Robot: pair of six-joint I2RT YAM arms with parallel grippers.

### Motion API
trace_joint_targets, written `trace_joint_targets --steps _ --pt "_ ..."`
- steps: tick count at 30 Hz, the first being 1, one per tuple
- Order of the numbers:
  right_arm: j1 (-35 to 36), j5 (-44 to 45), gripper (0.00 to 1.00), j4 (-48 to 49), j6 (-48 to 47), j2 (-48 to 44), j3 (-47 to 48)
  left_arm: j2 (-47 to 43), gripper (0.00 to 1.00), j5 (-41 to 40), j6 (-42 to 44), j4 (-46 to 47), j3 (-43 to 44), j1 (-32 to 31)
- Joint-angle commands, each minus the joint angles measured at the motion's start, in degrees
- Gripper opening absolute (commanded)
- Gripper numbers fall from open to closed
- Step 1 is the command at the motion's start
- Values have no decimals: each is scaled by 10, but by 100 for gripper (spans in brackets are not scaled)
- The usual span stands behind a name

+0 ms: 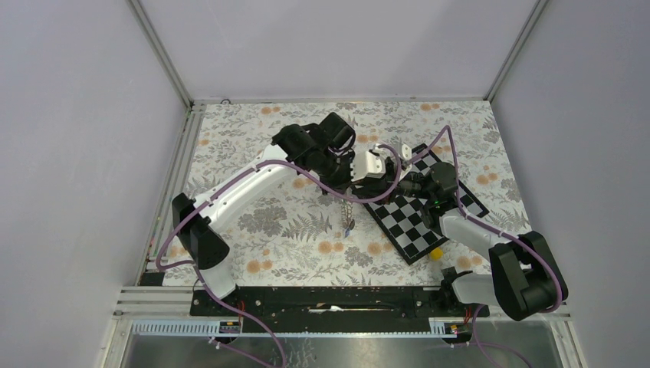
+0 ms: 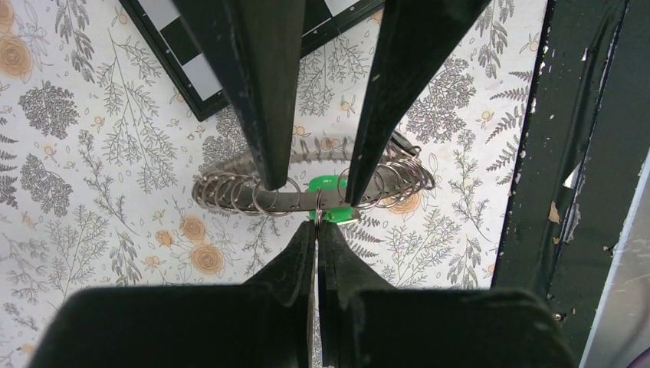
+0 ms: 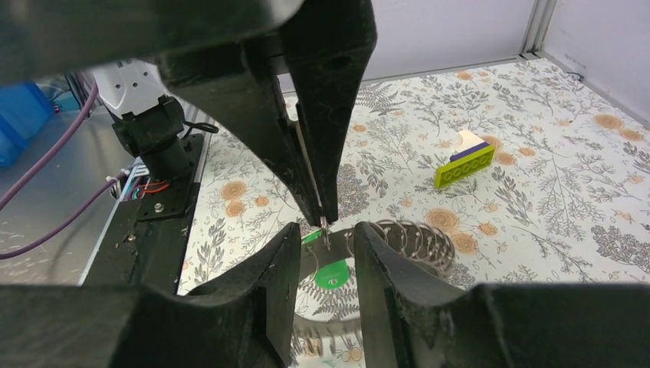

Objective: Put the keys on the keyring

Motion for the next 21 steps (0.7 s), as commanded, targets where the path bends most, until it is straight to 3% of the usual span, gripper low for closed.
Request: trace_joint_targets --steps 1,4,14,21 --pt "11 -16 39 8 -12 4 13 2 0 -16 0 -2 36 -11" --pt "14 -18 31 10 -10 10 15 3 0 -9 -1 -2 38 -12" --pt "18 -26 30 28 8 29 15 -3 0 3 -3 12 30 -12" --pt "19 -26 19 43 30 33 17 -3 0 8 -3 14 23 -12"
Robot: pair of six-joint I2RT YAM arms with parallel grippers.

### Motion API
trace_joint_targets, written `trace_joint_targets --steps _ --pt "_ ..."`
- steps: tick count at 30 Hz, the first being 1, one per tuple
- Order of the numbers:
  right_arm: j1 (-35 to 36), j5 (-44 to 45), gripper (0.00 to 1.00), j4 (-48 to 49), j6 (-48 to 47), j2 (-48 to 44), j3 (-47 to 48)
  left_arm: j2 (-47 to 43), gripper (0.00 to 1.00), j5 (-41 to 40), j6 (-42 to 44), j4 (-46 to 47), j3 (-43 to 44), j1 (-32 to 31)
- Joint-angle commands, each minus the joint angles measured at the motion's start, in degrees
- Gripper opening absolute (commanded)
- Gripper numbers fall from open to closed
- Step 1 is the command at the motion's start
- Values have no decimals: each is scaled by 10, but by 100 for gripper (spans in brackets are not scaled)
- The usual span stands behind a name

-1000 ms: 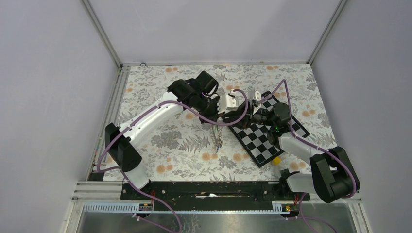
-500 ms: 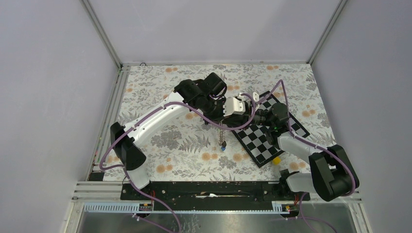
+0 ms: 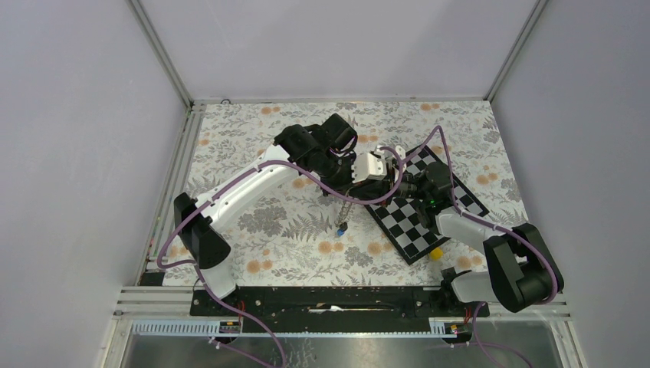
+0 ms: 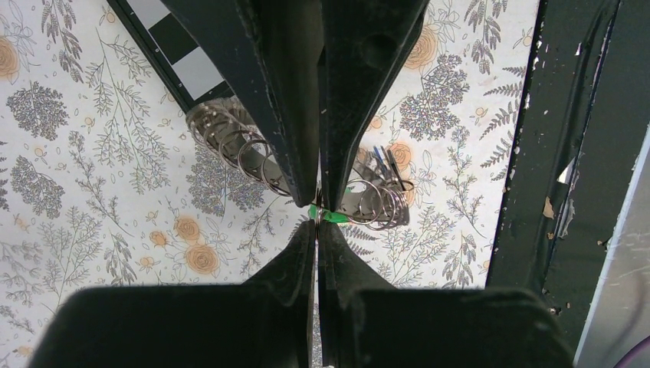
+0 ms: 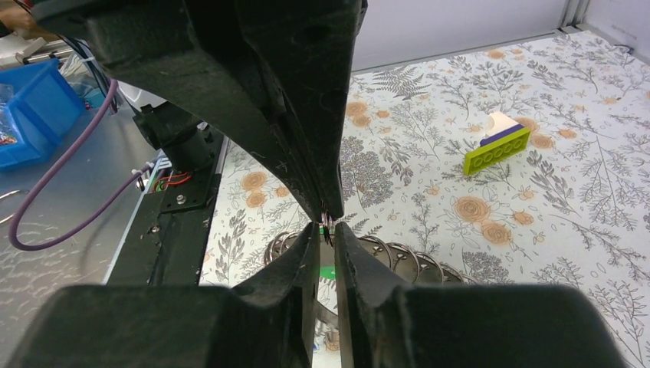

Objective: Put the keys on the keyring

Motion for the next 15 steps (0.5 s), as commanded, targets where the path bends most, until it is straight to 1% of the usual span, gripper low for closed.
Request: trace_joint_targets --steps 1,8,10,15 --pt "7 -11 17 40 16 2 17 -10 0 13 -3 28 14 -1" --pt "9 -16 7 43 20 5 18 -11 0 17 -5 40 8 -1" --pt "9 -16 1 44 22 5 19 -12 0 18 -6 46 4 -1" --pt "9 -14 0 40 28 -7 24 -23 0 24 -10 70 -11 5"
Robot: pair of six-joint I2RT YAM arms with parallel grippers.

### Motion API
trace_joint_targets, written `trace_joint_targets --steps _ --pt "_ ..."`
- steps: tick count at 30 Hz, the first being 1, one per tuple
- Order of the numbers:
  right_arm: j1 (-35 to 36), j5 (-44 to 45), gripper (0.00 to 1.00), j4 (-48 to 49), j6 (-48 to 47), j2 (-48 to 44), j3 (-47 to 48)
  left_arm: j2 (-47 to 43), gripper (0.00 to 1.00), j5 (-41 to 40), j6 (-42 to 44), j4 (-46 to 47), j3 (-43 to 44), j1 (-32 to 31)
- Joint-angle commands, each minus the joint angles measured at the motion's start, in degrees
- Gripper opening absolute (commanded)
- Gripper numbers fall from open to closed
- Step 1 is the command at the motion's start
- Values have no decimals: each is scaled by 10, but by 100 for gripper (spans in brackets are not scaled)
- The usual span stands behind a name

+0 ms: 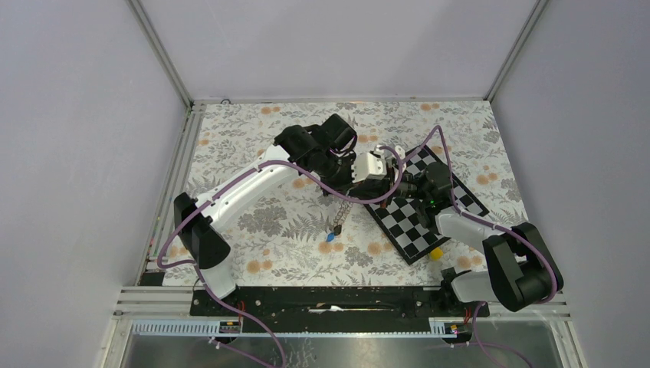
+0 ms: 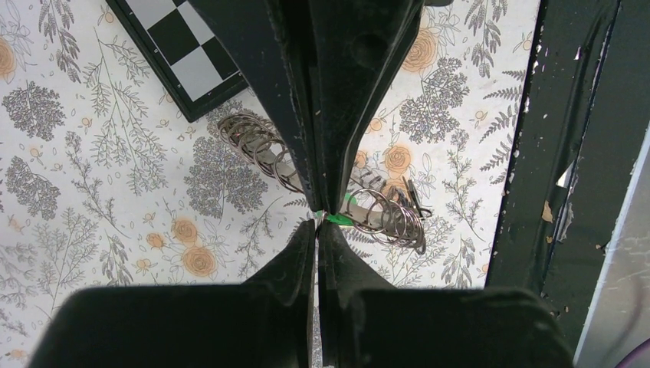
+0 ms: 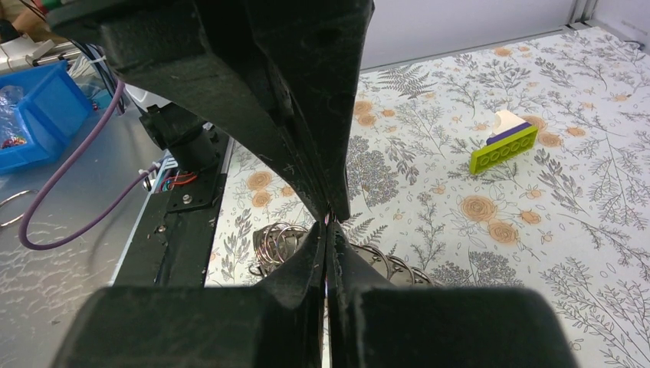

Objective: Put the keys on the keyring

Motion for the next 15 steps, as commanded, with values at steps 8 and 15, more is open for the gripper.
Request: trace_joint_targets --steps 8,15 --pt "-6 -2 0 85 80 -42 31 -108 29 155 -41 207 -107 88" --pt "-24 15 0 168 167 -52 30 -160 44 302 -103 321 -205 142"
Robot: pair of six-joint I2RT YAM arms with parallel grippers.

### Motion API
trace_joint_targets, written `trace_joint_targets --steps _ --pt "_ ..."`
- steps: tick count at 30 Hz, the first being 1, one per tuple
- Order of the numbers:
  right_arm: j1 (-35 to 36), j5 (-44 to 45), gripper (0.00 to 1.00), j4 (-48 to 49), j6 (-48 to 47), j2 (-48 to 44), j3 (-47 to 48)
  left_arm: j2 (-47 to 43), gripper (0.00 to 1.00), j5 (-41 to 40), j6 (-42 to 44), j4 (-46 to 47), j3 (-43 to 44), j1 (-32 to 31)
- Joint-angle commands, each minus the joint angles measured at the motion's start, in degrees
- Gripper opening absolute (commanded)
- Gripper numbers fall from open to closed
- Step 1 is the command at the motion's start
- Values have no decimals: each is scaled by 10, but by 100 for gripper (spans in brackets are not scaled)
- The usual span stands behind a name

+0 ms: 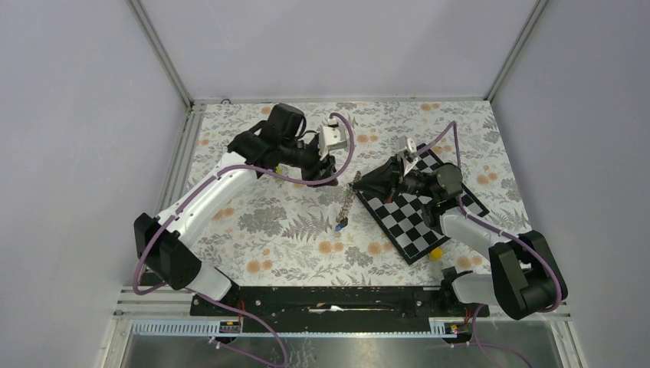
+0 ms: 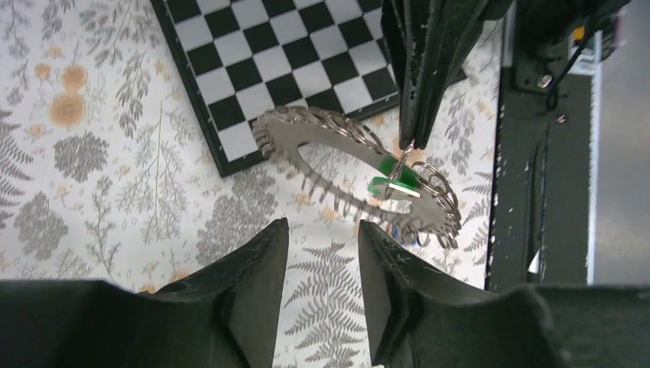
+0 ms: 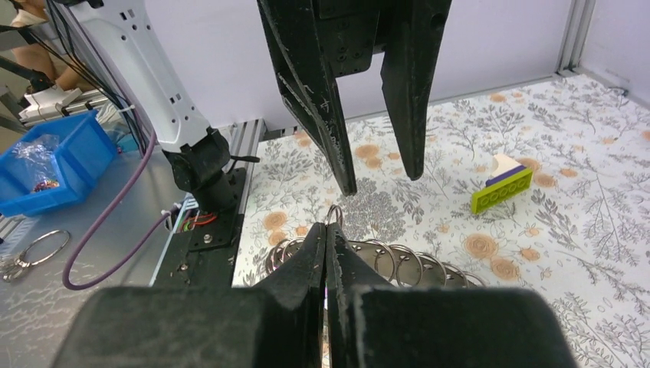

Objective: Put the keys on the keyring

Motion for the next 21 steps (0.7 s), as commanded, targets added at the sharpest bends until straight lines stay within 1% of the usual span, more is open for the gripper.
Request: trace_joint_targets --steps 1,10,18,21 --pt "-8 9 0 102 65 -23 25 -29 44 118 -44 111 -28 10" --pt "-11 9 0 110 74 -22 23 -13 44 167 -60 123 -30 14" --pt "-13 10 0 110 74 -22 22 5 39 196 -67 123 -37 14" --pt "-13 11 0 109 73 -21 21 12 36 202 -70 123 -37 14"
